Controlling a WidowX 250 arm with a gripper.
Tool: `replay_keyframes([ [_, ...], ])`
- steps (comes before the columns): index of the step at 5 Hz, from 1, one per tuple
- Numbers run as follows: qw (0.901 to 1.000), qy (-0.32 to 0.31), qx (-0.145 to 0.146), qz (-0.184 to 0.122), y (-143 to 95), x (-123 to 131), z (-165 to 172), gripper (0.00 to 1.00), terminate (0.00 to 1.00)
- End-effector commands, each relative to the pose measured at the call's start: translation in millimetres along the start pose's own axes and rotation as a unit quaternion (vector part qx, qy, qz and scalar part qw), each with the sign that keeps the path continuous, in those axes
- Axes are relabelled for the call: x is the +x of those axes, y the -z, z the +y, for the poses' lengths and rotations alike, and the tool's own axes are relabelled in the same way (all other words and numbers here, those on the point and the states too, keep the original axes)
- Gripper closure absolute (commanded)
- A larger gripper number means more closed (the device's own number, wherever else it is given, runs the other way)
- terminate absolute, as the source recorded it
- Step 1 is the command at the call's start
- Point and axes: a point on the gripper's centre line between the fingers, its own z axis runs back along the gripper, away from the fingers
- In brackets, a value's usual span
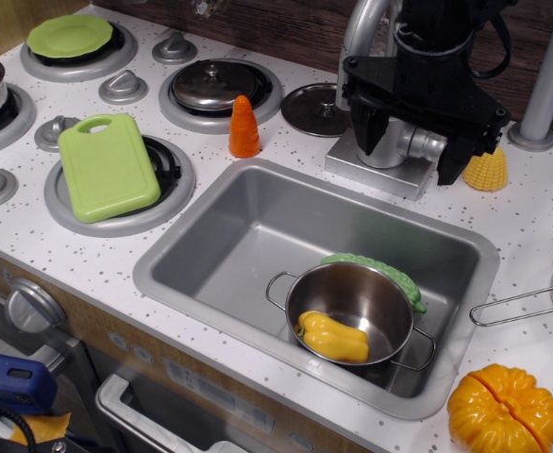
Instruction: Turn faucet front to left
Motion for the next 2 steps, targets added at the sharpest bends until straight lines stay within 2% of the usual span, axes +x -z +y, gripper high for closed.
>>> replay_keyframes([
  [1, 0.999, 0.02, 0.0, -0.039, -6.2, 20.9, 9.9, 0.0, 0.0],
  [2, 0.9981, 0.038, 0.008, -0.048, -5.9, 25.6, 18.7, 0.0, 0.0],
])
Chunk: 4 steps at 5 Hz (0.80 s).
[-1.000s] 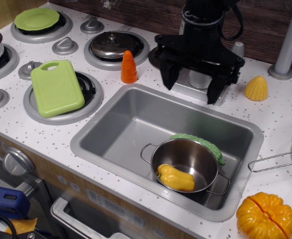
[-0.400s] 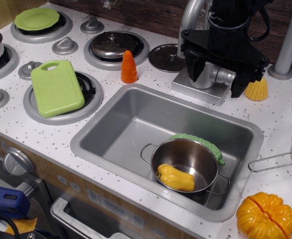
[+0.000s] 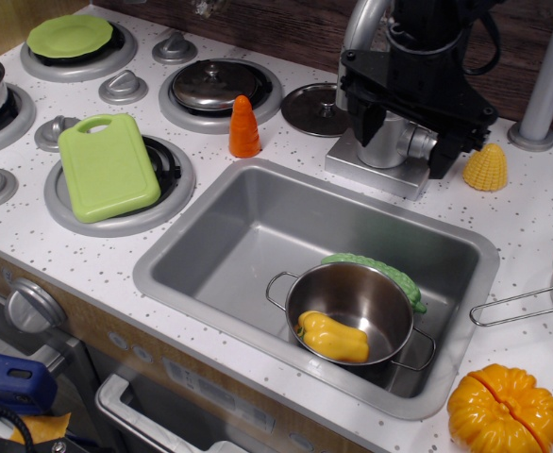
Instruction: Turn faucet front to left
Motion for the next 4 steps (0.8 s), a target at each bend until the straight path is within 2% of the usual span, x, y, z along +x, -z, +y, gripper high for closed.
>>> replay_keyframes([
  [1, 0.9987, 0.025, 0.008, -0.044, -10.5, 20.8, 19.0, 0.0, 0.0],
  [4, 0.9977, 0.061, -0.008, -0.029, -17.6, 27.8, 56.2, 0.0, 0.0],
])
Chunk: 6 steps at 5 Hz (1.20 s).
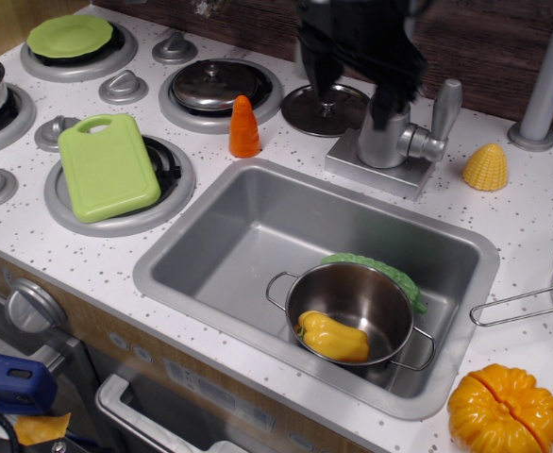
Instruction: Turn faucet front to left
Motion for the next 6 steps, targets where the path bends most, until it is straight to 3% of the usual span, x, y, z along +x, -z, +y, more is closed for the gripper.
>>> replay_keyframes([
  [1, 0.9997, 0.016, -0.008, -0.017, -7.9, 12.5, 16.5, 0.0, 0.0],
  [6, 0.9968, 0.072, -0.03, -0.015, -2.8, 30.3, 60.3, 0.0, 0.0],
])
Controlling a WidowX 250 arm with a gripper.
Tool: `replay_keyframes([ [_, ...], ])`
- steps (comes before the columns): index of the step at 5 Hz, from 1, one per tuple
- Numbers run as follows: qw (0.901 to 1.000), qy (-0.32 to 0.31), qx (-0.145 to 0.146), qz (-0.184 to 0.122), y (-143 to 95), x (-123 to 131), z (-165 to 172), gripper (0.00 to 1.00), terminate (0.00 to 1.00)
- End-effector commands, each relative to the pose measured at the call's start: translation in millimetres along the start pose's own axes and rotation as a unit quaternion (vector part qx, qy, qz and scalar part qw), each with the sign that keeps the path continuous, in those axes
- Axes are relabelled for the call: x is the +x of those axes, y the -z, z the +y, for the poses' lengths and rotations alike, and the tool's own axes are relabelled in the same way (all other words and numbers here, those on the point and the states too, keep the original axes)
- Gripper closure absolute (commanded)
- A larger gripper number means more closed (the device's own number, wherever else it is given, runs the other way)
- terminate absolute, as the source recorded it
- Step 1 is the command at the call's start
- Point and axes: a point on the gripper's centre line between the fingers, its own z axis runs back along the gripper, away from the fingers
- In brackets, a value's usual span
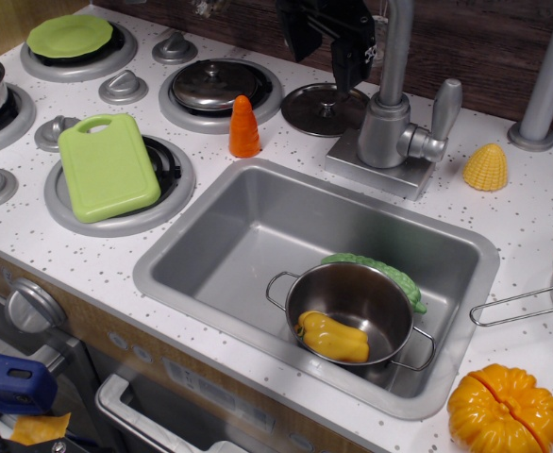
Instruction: Turn faucet front to left
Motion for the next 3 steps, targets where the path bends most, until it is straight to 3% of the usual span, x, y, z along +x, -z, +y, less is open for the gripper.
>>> replay_keyframes([
  [1, 0.9994, 0.014, 0.019, -0.027, -16.4, 11.2, 19.0, 0.0, 0.0],
  [2, 0.9988, 0.021, 0.027, -0.034, -15.4, 11.4, 26.7, 0.0, 0.0],
  [3, 0.9987, 0.02, 0.034, -0.034, -17.1, 9.5, 28.4, 0.0, 1.0],
])
